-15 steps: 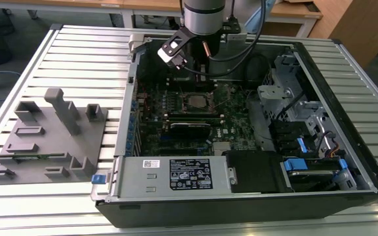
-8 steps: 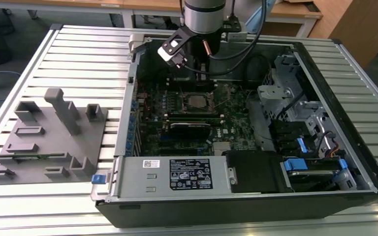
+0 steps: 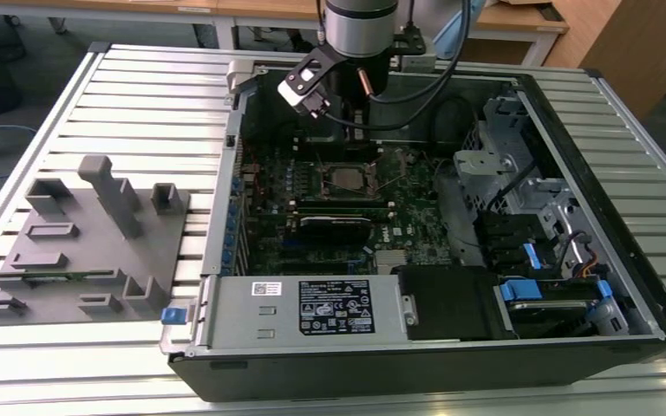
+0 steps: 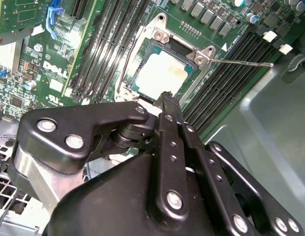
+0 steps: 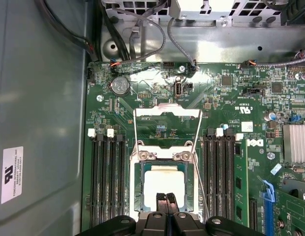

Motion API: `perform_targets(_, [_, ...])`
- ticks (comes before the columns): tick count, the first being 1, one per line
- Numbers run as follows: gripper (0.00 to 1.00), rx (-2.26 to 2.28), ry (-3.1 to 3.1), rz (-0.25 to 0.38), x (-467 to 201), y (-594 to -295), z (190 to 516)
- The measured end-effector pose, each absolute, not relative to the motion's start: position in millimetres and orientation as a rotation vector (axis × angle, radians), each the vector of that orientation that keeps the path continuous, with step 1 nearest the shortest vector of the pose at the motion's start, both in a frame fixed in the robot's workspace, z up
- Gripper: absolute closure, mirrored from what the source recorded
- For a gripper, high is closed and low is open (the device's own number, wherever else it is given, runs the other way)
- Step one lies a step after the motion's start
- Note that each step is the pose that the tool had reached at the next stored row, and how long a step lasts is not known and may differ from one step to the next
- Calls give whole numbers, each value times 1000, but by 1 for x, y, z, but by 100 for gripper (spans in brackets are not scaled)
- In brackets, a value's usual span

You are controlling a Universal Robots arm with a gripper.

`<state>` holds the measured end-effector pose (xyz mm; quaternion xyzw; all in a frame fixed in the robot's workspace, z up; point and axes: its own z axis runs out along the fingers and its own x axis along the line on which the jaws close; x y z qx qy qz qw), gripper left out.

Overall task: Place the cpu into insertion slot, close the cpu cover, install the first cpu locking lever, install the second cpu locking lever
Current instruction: 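Close the cpu cover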

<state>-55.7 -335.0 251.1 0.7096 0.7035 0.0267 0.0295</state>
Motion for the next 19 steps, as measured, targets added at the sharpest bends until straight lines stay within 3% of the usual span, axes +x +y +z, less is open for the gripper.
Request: perform_targets(19, [90, 2188, 2169, 82, -56, -335, 256])
